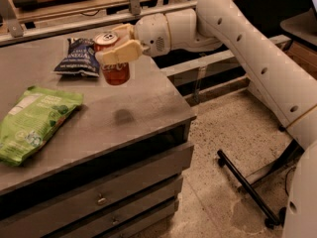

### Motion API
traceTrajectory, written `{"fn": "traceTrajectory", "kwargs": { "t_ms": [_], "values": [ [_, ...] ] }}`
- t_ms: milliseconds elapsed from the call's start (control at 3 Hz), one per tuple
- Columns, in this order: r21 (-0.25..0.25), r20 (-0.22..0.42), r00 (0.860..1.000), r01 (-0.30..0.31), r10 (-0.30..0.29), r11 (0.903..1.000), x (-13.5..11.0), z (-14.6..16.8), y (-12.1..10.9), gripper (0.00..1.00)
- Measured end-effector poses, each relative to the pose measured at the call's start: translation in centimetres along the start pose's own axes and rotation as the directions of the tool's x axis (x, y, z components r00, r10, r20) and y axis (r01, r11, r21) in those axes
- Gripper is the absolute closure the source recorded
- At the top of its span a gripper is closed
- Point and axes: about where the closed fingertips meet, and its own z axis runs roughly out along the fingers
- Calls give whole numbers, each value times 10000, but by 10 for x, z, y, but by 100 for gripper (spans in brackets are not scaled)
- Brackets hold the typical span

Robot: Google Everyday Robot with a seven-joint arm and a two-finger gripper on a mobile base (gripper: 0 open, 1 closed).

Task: Place coke can upright

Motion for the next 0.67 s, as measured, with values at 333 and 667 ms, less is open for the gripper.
{"fn": "traceTrajectory", "kwargs": {
  "t_ms": [333, 667],
  "values": [
    [-202, 388, 9987, -320, 327, 9993, 6, 4, -3, 100],
    [46, 397, 9991, -172, 170, 9998, 17, 3, -6, 100]
  ]
}}
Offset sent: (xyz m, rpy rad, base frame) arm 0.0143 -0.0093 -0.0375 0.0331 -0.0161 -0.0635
